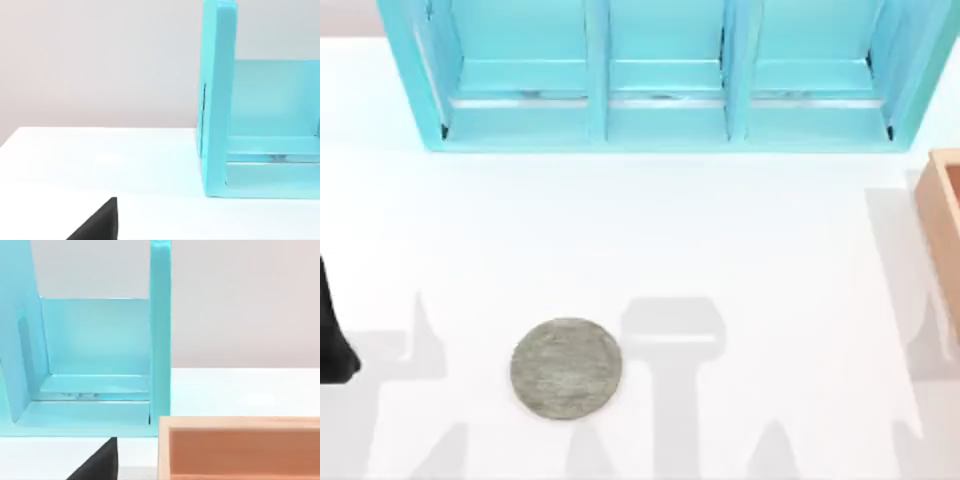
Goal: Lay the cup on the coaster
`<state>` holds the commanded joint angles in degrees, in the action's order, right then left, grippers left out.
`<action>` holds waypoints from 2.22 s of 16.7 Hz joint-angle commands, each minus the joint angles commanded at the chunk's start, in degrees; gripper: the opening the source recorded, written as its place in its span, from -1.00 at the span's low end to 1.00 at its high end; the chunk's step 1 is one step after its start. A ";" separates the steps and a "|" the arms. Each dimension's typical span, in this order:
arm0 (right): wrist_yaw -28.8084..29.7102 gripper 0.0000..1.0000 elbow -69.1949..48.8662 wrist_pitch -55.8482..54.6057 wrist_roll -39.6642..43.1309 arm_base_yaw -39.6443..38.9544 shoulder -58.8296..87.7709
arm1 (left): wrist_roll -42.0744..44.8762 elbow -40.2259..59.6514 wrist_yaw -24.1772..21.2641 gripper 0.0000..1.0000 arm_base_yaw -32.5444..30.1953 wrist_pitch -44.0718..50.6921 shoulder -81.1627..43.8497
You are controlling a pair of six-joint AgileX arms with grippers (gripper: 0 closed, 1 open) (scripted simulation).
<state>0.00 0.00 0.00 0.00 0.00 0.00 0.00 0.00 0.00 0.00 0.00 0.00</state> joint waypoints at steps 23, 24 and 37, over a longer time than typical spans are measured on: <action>0.00 1.00 0.00 0.00 0.00 0.00 0.00 | 77.28 47.51 0.02 1.00 8.48 63.47 -76.85; 0.00 1.00 0.00 0.00 0.00 0.00 0.00 | 81.38 50.77 0.03 1.00 8.94 65.53 -80.03; 0.00 1.00 0.00 0.00 0.00 0.00 0.00 | 102.55 70.99 0.04 1.00 11.18 70.04 -90.75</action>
<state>0.00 0.00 0.00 0.00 0.00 0.00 102.55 70.99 0.04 11.18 70.04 -90.75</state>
